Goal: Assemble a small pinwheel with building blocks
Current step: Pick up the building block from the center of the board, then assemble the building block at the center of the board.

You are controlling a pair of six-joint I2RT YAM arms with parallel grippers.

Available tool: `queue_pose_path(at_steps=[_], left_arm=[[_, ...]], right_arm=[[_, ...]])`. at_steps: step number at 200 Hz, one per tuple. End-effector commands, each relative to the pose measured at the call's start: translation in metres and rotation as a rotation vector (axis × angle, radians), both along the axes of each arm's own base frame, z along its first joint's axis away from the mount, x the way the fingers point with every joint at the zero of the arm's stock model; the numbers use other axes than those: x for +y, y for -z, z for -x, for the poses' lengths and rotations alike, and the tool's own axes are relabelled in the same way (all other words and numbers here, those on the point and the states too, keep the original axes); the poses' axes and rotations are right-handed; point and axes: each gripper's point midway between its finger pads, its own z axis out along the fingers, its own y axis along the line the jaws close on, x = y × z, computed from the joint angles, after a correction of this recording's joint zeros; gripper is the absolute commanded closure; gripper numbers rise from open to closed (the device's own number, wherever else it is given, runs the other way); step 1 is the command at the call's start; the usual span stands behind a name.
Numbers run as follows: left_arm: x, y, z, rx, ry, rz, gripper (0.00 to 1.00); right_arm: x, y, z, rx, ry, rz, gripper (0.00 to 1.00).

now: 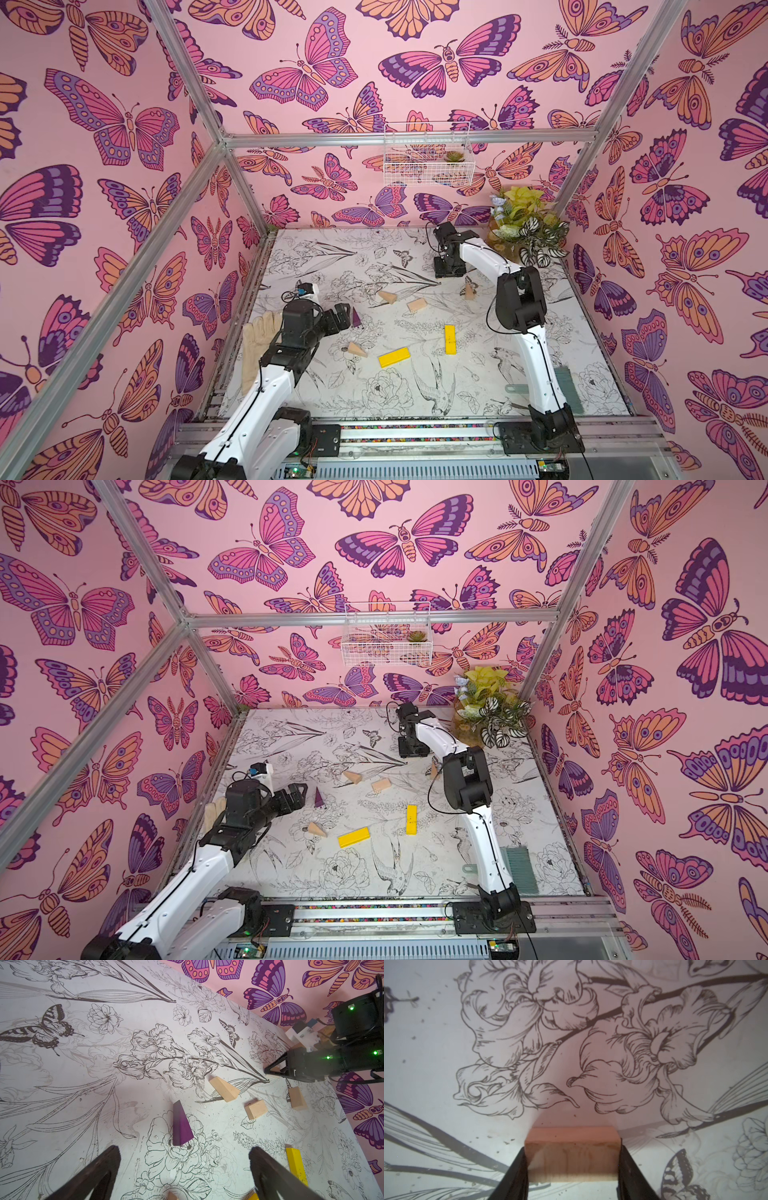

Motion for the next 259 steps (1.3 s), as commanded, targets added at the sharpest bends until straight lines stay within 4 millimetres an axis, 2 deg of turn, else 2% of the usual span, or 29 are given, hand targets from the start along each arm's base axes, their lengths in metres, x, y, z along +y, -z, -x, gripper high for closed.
queue_pose_path(at_steps=[1, 32, 72, 114, 138, 161, 205, 259], left_arm=[[-0.006, -0.004, -0.001, 0.008, 0.032, 0.003, 0.00], [-0.013, 0.002, -0.004, 0.041, 0.049, 0.015, 0.00], [-0.024, 0.002, -0.007, 0.057, 0.078, 0.022, 0.00], [-0.029, 0.001, -0.005, 0.053, 0.094, 0.017, 0.00], [-0.030, 0.002, -0.001, 0.052, 0.097, 0.019, 0.00], [-0.029, 0.002, 0.001, 0.043, 0.096, 0.016, 0.00], [-0.027, 0.001, 0.003, 0.029, 0.087, 0.011, 0.00], [-0.028, 0.002, 0.005, 0.035, 0.090, 0.017, 0.00]], right_arm=[[0.008, 0.004, 0.032, 0.056, -0.054, -0.001, 0.63], [0.022, -0.006, 0.072, 0.033, -0.094, -0.005, 0.63], [0.045, -0.003, 0.123, 0.042, -0.133, -0.010, 0.63], [0.077, 0.008, 0.158, 0.058, -0.160, -0.024, 0.62], [0.093, 0.014, 0.165, 0.061, -0.170, -0.035, 0.61], [0.100, 0.016, 0.162, 0.063, -0.175, -0.034, 0.60], [0.103, 0.017, 0.155, 0.068, -0.196, -0.007, 0.58], [0.095, 0.018, 0.155, 0.072, -0.217, 0.049, 0.52]])
